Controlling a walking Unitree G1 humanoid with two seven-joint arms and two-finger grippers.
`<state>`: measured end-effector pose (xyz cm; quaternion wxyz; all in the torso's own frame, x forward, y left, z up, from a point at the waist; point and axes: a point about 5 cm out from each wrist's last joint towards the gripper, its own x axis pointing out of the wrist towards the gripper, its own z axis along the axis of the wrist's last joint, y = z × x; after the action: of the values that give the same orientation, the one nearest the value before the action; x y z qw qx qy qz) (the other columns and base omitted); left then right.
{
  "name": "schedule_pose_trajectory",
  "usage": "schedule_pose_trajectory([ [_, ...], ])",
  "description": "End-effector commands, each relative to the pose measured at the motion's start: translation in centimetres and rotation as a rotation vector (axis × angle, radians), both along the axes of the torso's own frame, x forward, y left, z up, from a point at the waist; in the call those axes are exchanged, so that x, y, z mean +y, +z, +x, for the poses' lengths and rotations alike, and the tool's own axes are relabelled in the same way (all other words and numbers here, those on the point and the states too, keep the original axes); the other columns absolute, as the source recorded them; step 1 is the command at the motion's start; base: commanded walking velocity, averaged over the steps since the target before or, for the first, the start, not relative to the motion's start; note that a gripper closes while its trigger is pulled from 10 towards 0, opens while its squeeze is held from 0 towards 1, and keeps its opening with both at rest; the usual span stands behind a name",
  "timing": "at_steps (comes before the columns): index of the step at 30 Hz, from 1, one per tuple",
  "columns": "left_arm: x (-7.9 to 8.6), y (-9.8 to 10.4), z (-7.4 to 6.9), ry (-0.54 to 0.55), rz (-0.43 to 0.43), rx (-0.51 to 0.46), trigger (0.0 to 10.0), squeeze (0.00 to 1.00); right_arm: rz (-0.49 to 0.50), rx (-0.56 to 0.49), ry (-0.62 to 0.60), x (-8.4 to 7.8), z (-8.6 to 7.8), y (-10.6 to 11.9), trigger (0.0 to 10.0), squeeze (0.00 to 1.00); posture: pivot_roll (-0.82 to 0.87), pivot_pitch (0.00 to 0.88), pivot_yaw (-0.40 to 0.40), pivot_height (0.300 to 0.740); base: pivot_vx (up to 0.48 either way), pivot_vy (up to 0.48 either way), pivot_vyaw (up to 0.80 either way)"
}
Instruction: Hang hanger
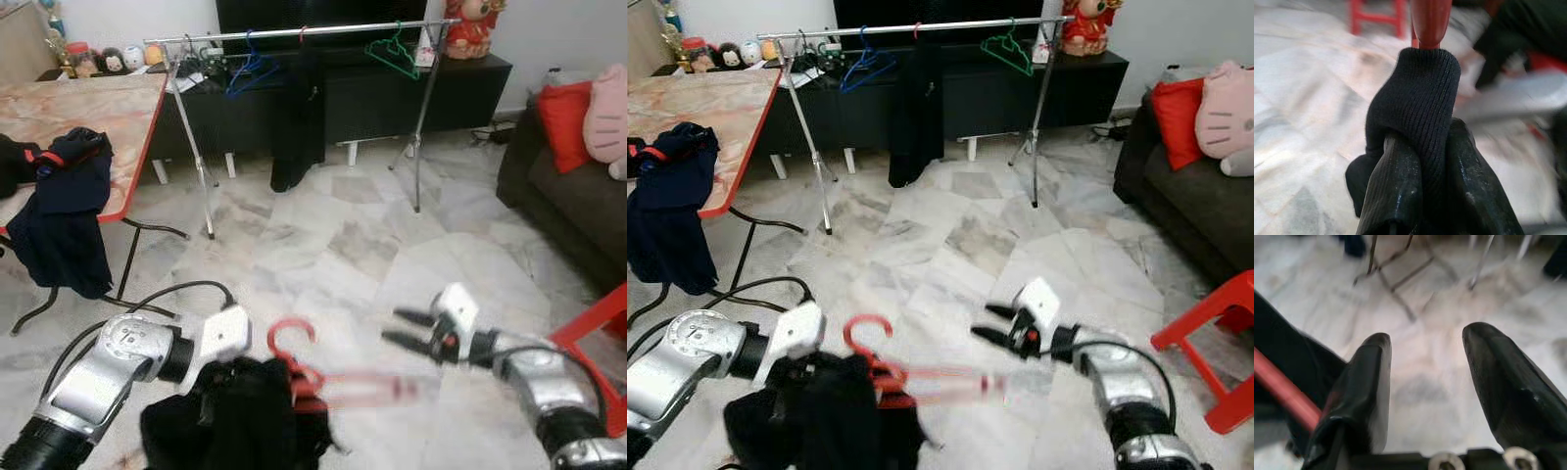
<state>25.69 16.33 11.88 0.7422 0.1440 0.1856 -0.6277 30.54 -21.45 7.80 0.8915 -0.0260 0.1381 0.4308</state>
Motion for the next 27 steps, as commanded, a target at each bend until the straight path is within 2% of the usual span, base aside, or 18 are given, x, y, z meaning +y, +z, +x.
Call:
schedule_pose_trajectory([
  [1, 0.6, -0.7, 0.3, 0.097, -0.023, -0.006, 10.0, 0.00, 0.079, -0.085, -0.035, -0.8, 1.3, 2.9, 10.0, 1.00, -0.08, 0.000, -0.027, 0.740, 0.000, 0.000, 0.00],
  [5, 0.5, -1.3, 0.7, 0.153, -0.017, -0.012, 10.0, 0.00, 0.084, -0.113, -0.005, -0.4, 1.7, 4.0, 10.0, 1.00, -0.08, 0.000, -0.030, 0.740, 0.000, 0.000, 0.00],
  [6, 0.2, -1.2, 1.1, 0.178, -0.031, -0.026, 10.0, 0.00, 0.051, -0.118, 0.036, 0.0, 1.7, 4.1, 10.0, 0.20, -0.08, 0.000, -0.030, 0.740, 0.000, 0.000, 0.00],
  [7, 0.0, -1.2, 1.3, 0.190, -0.038, -0.036, 10.0, 0.00, 0.043, -0.116, 0.063, 0.2, 1.7, 4.1, 10.0, 0.00, -0.08, 0.000, -0.031, 0.740, 0.000, 0.000, 0.00],
  [11, -0.5, -1.1, 2.3, 0.216, -0.046, -0.069, 10.0, 0.00, 0.005, -0.081, 0.168, 1.3, 1.6, 4.0, 10.0, 0.00, -0.08, 0.000, -0.031, 0.740, 0.000, 0.000, 0.00],
  [12, -0.6, -1.1, 2.5, 0.207, -0.040, -0.083, 10.0, 0.00, -0.064, -0.043, 0.256, 1.8, 1.1, 3.4, 10.0, 0.00, -0.08, 0.000, -0.031, 0.740, 0.000, 0.000, 0.00],
  [14, -0.7, -1.1, 2.6, 0.194, -0.036, -0.079, 10.0, 0.00, -0.123, -0.010, 0.331, 2.2, 0.6, 2.8, 10.0, 0.00, -0.08, 0.000, -0.033, 0.740, 0.000, 0.000, 0.00],
  [16, -0.9, -0.7, 2.6, 0.163, -0.038, -0.072, 10.0, 0.00, -0.174, 0.031, 0.421, 2.6, -0.1, 2.1, 10.0, 0.00, -0.07, 0.000, -0.036, 0.740, 0.000, 0.000, 0.00],
  [17, -0.9, -0.7, 2.6, 0.163, -0.038, -0.072, 10.0, 0.00, -0.174, 0.031, 0.421, 2.6, -0.1, 2.1, 10.0, 0.00, -0.07, 0.000, -0.036, 0.740, 0.000, 0.000, 0.00],
  [19, -0.9, 0.0, 2.4, 0.081, -0.007, -0.050, 10.0, 0.00, -0.215, 0.072, 0.533, 3.5, -0.6, 1.5, 10.0, 0.00, -0.07, 0.000, -0.040, 0.740, 0.000, 0.000, 0.00],
  [27, -0.9, 0.0, 1.6, -0.039, 0.101, -0.040, 10.0, 0.00, -0.250, 0.067, 0.596, 4.4, -0.3, 1.9, 10.0, 0.00, -0.06, 0.005, -0.047, 0.740, 0.000, 0.000, 0.00],
])
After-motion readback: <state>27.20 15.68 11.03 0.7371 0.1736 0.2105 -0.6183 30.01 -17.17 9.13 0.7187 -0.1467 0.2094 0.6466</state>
